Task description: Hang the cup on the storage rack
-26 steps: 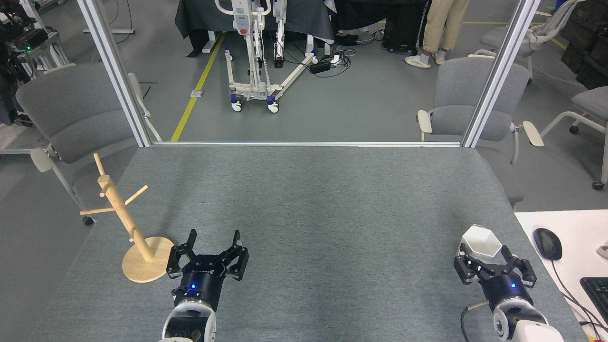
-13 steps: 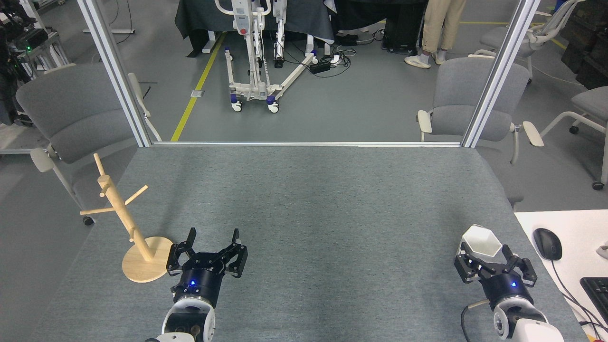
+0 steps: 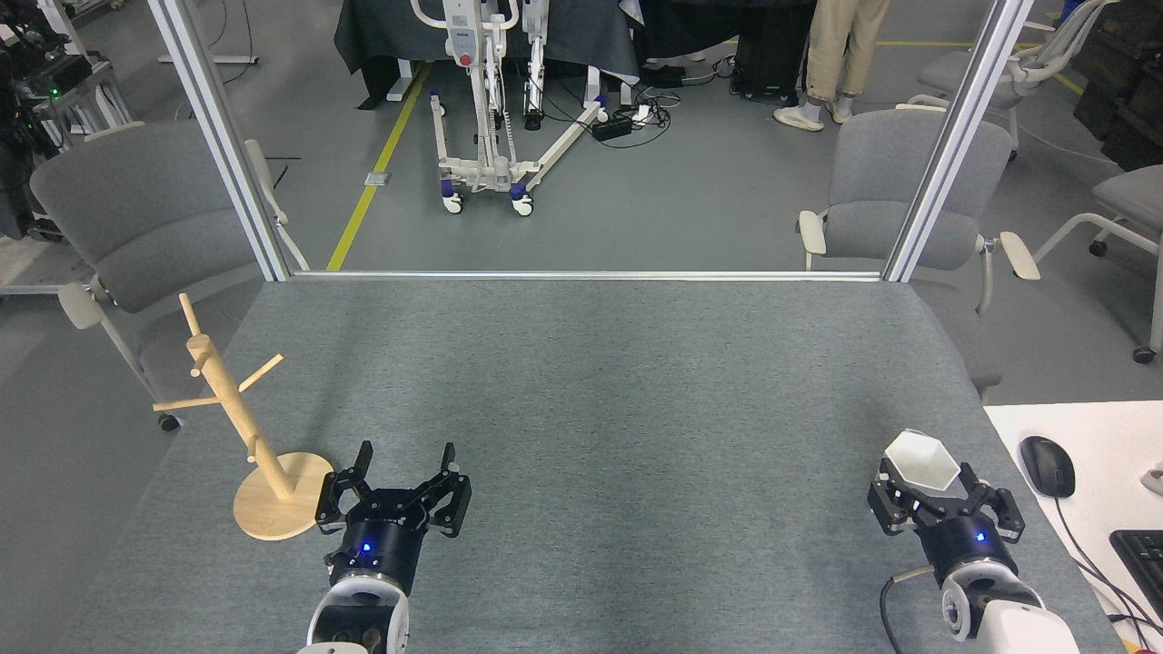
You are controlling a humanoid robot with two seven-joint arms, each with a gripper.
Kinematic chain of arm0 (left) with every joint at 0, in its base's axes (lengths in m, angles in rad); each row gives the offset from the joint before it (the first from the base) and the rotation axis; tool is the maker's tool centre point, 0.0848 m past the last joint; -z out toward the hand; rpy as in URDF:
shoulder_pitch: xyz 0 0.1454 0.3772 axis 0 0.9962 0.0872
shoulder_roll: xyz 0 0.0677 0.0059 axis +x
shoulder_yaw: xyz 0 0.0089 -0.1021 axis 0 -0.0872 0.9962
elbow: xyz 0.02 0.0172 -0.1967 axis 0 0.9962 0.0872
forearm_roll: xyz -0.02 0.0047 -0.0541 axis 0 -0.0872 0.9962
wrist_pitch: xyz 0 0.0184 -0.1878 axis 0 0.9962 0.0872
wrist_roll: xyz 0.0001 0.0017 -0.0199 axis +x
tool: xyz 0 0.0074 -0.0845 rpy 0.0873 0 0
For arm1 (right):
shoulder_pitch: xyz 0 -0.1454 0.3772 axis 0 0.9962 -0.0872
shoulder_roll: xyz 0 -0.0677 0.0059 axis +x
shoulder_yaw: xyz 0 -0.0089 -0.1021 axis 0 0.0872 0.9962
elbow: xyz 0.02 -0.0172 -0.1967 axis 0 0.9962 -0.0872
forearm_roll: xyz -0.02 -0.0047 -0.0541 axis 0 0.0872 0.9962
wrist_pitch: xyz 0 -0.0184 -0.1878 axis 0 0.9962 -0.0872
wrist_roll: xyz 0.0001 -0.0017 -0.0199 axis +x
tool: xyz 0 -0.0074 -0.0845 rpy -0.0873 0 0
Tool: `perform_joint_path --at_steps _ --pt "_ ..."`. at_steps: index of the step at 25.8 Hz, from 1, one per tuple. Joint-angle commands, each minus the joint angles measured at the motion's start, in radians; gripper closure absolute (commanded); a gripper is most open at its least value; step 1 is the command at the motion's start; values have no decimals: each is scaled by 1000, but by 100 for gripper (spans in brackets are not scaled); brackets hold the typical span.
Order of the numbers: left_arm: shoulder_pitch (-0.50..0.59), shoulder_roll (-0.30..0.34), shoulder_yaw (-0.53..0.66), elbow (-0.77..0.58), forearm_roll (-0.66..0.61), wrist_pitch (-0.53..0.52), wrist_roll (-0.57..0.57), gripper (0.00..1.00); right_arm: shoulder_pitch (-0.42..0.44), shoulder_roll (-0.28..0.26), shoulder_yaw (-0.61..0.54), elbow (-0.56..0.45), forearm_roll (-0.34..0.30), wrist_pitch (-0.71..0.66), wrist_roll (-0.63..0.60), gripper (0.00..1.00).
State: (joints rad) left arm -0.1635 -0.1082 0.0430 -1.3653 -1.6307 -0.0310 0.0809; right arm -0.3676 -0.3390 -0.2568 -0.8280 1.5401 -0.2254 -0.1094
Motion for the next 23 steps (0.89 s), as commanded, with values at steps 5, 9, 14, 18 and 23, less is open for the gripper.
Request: perform_joint_path --at_steps 5,9,14,18,23 --pt "-2 1 0 -5 0 0 2 1 -2 2 21 4 0 4 -1 0" --pt "-2 1 0 -1 0 0 2 1 -8 3 24 9 2 6 -1 0" --pt "-2 -1 0 -1 0 0 2 1 -22 2 31 23 0 11 -1 0" --pt "-4 -1 2 0 0 0 2 1 -22 6 33 23 2 18 -10 0" --pt "-8 -1 2 0 0 0 2 1 -24 9 80 23 -3 77 -29 0"
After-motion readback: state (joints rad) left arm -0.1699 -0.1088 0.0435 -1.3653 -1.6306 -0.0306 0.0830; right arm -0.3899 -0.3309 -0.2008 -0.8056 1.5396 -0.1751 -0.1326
